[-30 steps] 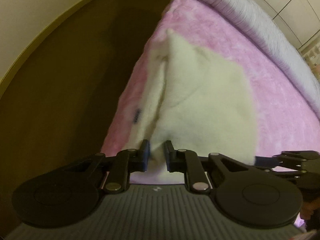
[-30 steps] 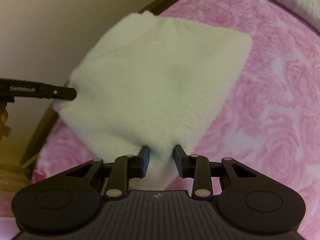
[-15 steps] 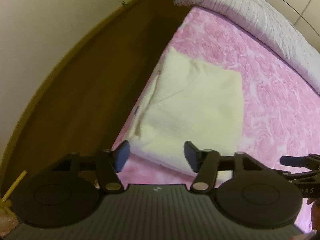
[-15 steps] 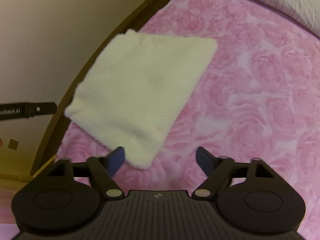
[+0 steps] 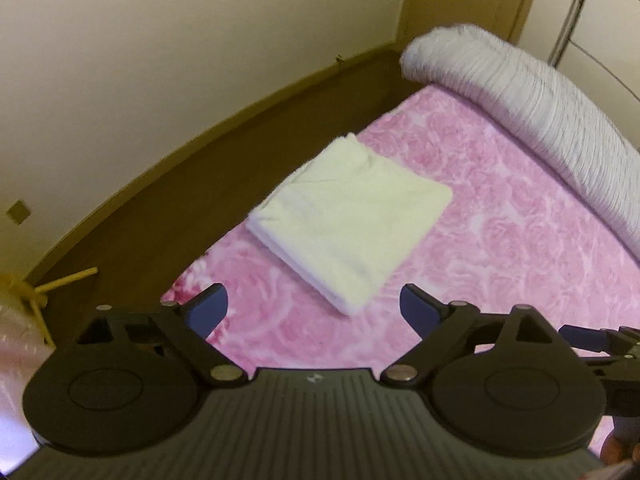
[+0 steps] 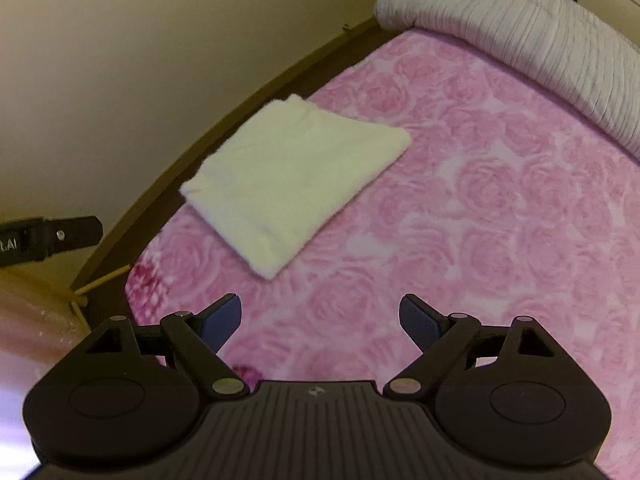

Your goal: Fold clothes

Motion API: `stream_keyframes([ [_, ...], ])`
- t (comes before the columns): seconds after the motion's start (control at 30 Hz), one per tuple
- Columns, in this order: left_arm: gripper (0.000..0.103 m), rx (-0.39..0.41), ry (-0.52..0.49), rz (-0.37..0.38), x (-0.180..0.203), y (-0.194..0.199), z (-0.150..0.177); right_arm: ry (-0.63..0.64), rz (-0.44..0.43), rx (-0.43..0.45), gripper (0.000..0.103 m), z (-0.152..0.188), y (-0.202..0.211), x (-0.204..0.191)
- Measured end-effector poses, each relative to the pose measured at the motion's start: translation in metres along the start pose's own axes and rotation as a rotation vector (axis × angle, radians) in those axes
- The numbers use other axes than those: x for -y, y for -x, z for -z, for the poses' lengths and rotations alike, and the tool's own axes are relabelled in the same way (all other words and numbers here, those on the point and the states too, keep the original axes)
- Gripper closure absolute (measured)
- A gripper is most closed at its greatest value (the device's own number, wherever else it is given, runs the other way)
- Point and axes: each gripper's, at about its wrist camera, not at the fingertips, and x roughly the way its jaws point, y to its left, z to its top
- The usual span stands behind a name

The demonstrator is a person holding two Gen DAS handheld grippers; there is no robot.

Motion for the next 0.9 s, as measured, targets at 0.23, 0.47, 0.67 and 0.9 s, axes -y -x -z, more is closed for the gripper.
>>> stream_keyframes([
  [0.23, 0.007, 0.070, 0.090, -0.037, 0.055, 0.078, 0.058, 0.077, -0.055, 0.049, 0.014, 0.030, 0.075, 0.034],
  [0.47, 0.001, 0.120, 0.121, -0.114, 0.096, 0.119, 0.090, 0.115, -0.073, 0.072, 0.014, 0.054, 0.116, 0.067],
  [0.67, 0.001, 0.174, 0.110, -0.224, 0.118, 0.149, 0.116, 0.152, -0.050, 0.106, 0.014, 0.068, 0.130, 0.083],
  [0.9, 0.001, 0.163, 0.123, -0.245, 0.129, 0.153, 0.131, 0.196, -0.078, 0.117, 0.014, 0.073, 0.134, 0.086],
])
